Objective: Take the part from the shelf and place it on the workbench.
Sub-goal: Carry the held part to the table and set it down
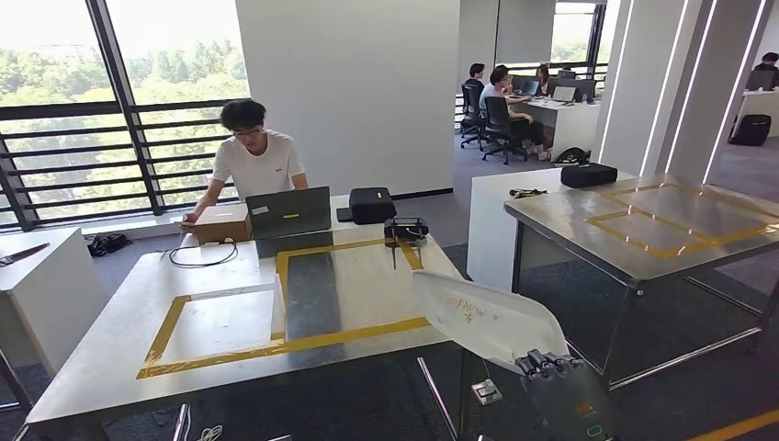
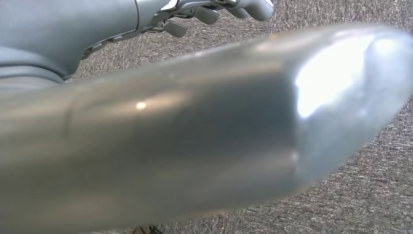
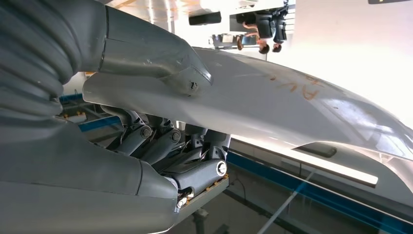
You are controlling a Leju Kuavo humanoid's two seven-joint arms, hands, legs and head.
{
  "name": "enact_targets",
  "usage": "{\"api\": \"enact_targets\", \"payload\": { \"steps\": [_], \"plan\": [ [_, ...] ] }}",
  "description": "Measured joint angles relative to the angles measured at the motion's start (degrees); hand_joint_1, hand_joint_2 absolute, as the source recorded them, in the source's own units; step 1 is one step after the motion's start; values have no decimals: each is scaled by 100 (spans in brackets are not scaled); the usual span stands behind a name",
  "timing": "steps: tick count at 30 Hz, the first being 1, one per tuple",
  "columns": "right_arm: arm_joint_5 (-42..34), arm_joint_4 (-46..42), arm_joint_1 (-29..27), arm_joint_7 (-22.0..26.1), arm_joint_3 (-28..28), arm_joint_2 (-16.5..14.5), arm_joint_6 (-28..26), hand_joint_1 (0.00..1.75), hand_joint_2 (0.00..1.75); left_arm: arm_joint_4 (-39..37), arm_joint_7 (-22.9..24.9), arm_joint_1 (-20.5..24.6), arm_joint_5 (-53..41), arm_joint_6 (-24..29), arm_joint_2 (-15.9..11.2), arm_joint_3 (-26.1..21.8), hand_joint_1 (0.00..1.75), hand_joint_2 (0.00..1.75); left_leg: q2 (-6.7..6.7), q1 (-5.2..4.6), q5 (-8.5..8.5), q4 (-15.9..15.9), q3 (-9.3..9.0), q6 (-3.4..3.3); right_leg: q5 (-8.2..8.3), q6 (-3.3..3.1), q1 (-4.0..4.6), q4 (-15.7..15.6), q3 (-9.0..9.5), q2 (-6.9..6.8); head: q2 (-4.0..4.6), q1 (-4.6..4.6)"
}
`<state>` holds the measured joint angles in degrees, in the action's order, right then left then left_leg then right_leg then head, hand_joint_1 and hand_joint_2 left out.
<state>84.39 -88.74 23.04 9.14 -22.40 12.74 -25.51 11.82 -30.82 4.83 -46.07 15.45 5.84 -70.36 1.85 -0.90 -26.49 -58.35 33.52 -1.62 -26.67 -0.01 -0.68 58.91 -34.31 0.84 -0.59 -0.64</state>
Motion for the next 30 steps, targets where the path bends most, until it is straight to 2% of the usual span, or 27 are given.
{"api": "enact_targets", "payload": {
  "steps": [3,5,6,8,10,11,12,13,14,15,16,17,19,21,22,23,25,26,27,28,29,30],
  "plan": [
    [0,0,7,13,1,0,20,175,175,0,2,5,-4,0,1,0,0,0,-12,-6,-31,9,9,11,-12,28,-5,-25,21,-1,0,0],
    [-1,-15,17,13,9,1,18,175,175,0,2,9,-4,-3,10,-1,0,0,-23,38,-14,107,-67,12,-47,70,3,-14,41,-7,0,-3],
    [-3,-23,32,14,15,2,14,175,175,0,1,11,-4,-8,18,-1,0,0,-32,61,3,160,-121,5,-107,88,7,99,-3,-15,0,-5],
    [-16,-32,55,9,32,17,6,175,175,-1,-2,13,-4,-30,30,-2,0,0,-51,82,9,211,-204,-6,-351,124,3,677,-291,-29,0,-17],
    [-33,-31,35,4,42,50,3,175,175,-2,-4,11,-4,-51,34,-2,0,0,-67,86,-38,198,-244,-12,-575,175,-14,1400,-718,-33,0,-26],
    [-43,-31,14,7,44,69,2,175,175,-2,-5,9,-4,-56,37,-2,0,0,-69,89,-72,188,-271,-6,-558,203,-28,1568,-851,-35,0,-26],
    [-53,-31,-2,10,44,86,-1,175,175,-2,-6,7,-4,-60,41,-2,0,0,-69,94,-111,173,-303,7,-434,230,-45,1545,-892,-39,0,-28],
    [-72,-31,-8,19,45,107,-6,175,175,-3,-6,7,-4,-62,46,-2,0,0,-68,103,-162,147,-341,28,-196,258,-68,1272,-808,-45,0,-30],
    [-97,-30,-8,32,48,134,-13,175,175,-3,-7,7,-4,-65,52,-2,0,0,-66,111,-223,114,-374,56,61,284,-95,868,-654,-55,0,-31],
    [-124,-28,0,45,50,160,-19,175,175,-3,-8,9,-4,-67,57,-2,0,0,-63,110,-297,68,-387,92,207,294,-101,482,-475,-58,0,-34],
    [-150,-26,8,60,52,183,-21,175,175,-2,-9,12,-2,-67,58,-2,0,0,-60,107,-367,35,-396,128,279,269,-105,195,-330,-59,0,-32],
    [-170,-24,18,73,53,196,-20,175,175,-1,-13,12,0,-68,58,-2,0,0,-57,101,-425,18,-402,162,243,222,-96,68,-251,-57,0,-33],
    [-195,-21,43,98,53,199,-13,175,175,0,-17,21,4,-69,64,-2,0,0,-63,107,-504,37,-453,230,129,92,-64,65,-196,-46,-1,-21],
    [-205,-23,80,114,54,199,-10,175,175,0,-20,40,4,-70,76,-2,0,0,-101,131,-569,-56,-485,294,54,2,-60,43,-97,-42,-1,-9],
    [-207,-24,102,114,54,199,-10,175,175,0,-23,49,4,-70,80,-2,0,0,-122,138,-631,-264,-392,317,8,-35,-68,28,-22,-47,-1,-5],
    [-209,-25,120,115,55,199,-9,175,175,0,-24,53,4,-71,83,-1,0,0,-142,144,-720,-602,-202,334,-49,-64,-73,18,55,-55,-1,1],
    [-210,-22,134,123,49,198,-2,175,175,-1,-21,43,4,-73,85,-1,0,0,-154,144,-906,-1441,391,352,-186,-94,-69,16,211,-72,-1,7],
    [-211,-21,132,128,44,197,5,175,175,-2,-15,30,4,-75,86,-2,0,0,-154,144,-887,-1716,658,352,-261,-96,-68,16,299,-76,0,6],
    [-214,-20,132,132,39,197,17,175,175,-3,-10,17,4,-79,87,-2,0,0,-154,143,-728,-1773,827,345,-339,-92,-69,14,399,-77,0,6],
    [-217,-20,137,132,35,197,33,175,175,-3,-9,7,2,-87,89,-2,0,0,-155,143,-433,-1588,884,330,-423,-82,-73,12,511,-77,0,5],
    [-219,-20,145,126,32,197,50,175,175,-3,-8,2,-2,-96,89,-2,0,0,-158,142,-57,-1196,831,310,-507,-65,-78,6,617,-76,0,6],
    [-220,-20,155,117,31,197,68,175,175,-3,-8,-1,-8,-107,88,-2,0,0,-163,130,233,-793,730,289,-590,-38,-78,-4,710,-74,1,4]
  ]
}}
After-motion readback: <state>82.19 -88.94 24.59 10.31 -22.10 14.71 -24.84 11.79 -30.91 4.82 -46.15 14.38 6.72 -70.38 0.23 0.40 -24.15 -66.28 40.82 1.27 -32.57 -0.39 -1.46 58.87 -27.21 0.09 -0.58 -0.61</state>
